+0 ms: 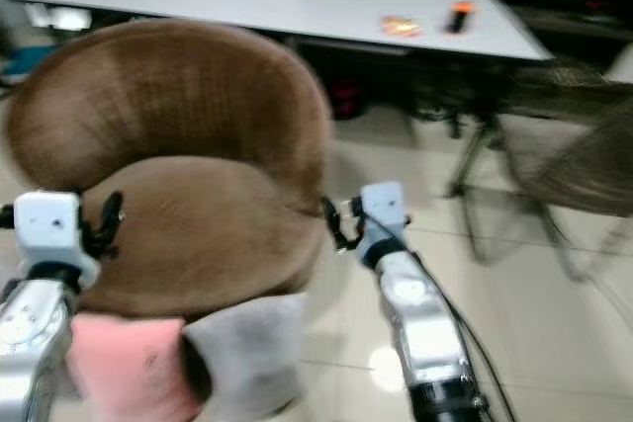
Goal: Move the pillow to the sofa from floor
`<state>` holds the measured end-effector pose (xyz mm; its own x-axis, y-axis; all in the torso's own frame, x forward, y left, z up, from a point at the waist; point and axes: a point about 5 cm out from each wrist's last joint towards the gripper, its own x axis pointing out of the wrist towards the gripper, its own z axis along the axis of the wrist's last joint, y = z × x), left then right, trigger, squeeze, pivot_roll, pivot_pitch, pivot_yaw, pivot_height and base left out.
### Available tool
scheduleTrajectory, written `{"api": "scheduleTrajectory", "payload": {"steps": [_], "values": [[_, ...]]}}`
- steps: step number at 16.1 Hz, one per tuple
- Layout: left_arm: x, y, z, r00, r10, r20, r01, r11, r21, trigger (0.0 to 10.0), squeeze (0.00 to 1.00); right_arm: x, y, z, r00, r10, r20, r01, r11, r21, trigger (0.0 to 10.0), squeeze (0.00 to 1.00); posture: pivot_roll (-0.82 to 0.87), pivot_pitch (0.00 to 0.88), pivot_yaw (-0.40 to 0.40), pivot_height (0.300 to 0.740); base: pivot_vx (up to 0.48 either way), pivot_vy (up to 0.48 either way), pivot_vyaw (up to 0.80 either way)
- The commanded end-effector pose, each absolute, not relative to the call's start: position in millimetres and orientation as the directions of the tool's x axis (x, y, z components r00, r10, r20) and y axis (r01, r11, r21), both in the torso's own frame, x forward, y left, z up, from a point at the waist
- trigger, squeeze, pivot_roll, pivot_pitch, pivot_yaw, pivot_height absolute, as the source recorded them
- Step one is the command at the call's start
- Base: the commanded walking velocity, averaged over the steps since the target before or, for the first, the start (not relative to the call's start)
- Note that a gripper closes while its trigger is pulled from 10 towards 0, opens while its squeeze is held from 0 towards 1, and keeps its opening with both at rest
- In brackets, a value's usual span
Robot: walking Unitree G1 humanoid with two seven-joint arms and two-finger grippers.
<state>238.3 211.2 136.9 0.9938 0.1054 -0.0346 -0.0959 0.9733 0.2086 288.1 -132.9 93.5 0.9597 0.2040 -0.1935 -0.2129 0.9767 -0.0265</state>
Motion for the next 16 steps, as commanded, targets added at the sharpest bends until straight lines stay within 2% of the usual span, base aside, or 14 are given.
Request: {"api": "scheduleTrajectory", "payload": {"steps": [1,5,10,11,16], "values": [[236.3,217.1,137.3,0.992,0.125,-0.031,-0.114,0.966,0.232,10.0,0.00,288.9,-131.3,93.3,0.958,0.217,-0.188,-0.223,0.975,-0.012,10.0,1.00,-0.01,0.000,-0.039,0.740,0.000,0.000,0.80],[235.4,218.9,140.0,0.991,0.131,-0.008,-0.124,0.952,0.278,10.0,0.00,290.2,-127.0,93.5,0.953,0.244,-0.179,-0.247,0.969,0.001,10.0,1.00,0.00,0.000,-0.046,0.740,0.000,0.000,0.80],[236.3,219.4,141.2,0.991,0.130,0.007,-0.126,0.945,0.301,10.0,0.00,291.4,-123.8,92.1,0.949,0.264,-0.171,-0.266,0.964,0.015,10.0,1.00,0.01,0.000,-0.047,0.740,0.000,-0.407,0.80],[236.5,220.5,141.4,0.990,0.138,0.006,-0.134,0.949,0.286,10.0,0.00,291.4,-123.5,91.8,0.949,0.265,-0.169,-0.266,0.964,0.017,10.0,1.00,0.01,0.000,-0.044,0.740,0.000,0.000,0.80],[237.6,220.7,142.0,0.992,0.125,0.016,-0.124,0.954,0.273,10.0,0.00,291.9,-123.1,87.9,0.953,0.244,-0.181,-0.244,0.970,0.024,10.0,1.00,0.01,0.000,-0.040,0.740,0.000,0.000,0.11]]}}
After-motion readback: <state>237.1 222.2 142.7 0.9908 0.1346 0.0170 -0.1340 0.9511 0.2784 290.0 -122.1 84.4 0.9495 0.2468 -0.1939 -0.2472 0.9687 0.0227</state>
